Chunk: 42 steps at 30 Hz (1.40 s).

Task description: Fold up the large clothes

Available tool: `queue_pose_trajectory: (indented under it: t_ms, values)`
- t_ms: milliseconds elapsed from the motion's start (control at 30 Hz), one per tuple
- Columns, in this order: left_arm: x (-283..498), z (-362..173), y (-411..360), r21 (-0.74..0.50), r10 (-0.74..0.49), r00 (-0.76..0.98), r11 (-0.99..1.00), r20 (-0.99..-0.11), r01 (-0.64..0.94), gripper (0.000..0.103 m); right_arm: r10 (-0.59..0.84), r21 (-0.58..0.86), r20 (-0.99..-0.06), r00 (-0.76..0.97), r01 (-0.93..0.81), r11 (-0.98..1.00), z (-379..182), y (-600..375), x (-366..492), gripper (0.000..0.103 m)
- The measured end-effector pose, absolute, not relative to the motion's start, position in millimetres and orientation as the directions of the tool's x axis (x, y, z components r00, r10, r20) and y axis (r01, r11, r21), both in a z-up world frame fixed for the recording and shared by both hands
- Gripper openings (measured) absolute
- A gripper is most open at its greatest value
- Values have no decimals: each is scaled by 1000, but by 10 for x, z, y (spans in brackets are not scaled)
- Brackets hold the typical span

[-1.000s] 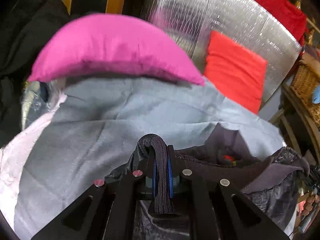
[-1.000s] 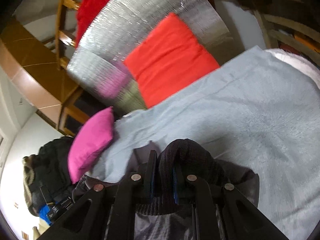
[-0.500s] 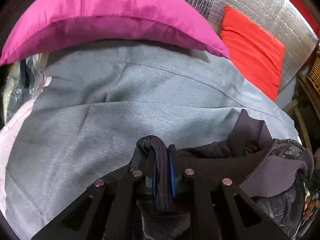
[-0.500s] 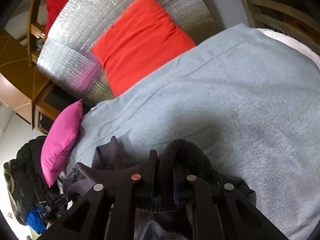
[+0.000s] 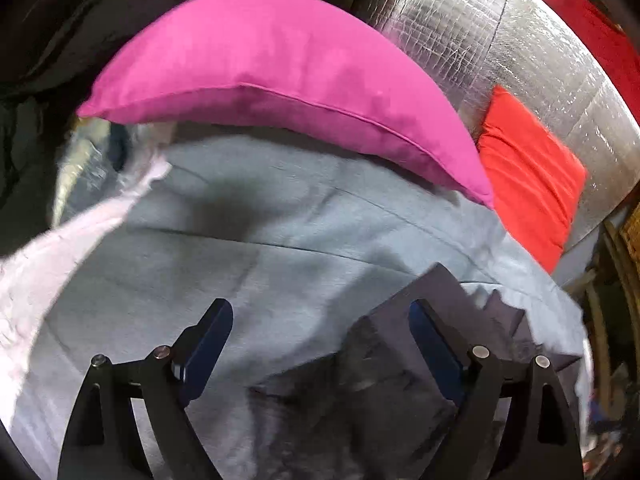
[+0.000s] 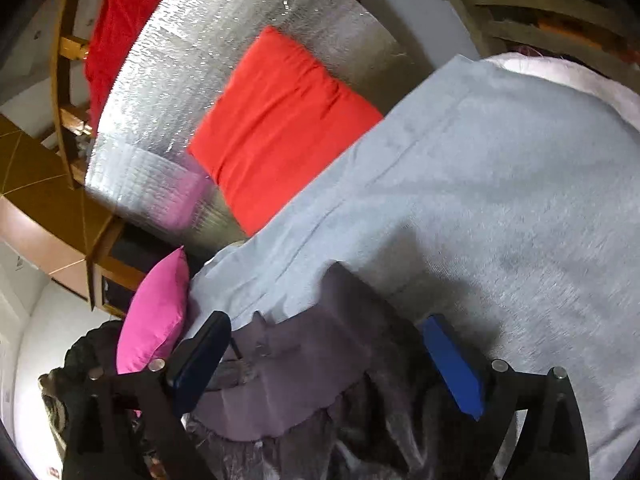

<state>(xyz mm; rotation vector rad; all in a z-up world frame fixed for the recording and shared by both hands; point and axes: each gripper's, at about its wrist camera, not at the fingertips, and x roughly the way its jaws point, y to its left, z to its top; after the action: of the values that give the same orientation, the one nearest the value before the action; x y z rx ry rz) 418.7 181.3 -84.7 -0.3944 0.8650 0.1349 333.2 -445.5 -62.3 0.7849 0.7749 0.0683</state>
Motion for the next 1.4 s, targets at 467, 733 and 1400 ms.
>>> queue_pose_trajectory:
  t_ms: [467, 733, 1400]
  values:
    - [4655, -1048, 999, 3, -81, 605, 991, -792, 136, 90, 228, 251, -798, 558, -36, 967, -759, -3995, 3769, 97]
    - [4949, -1272, 945, -63, -118, 550, 991, -827, 118, 90, 234, 223, -835, 497, -82, 971, -1005, -3945, 4022, 68]
    - [5085, -1769, 989, -21, -2, 493, 999, -870, -34, 9, 112, 196, -838, 535, 102, 975, -1269, -4216, 4050, 8]
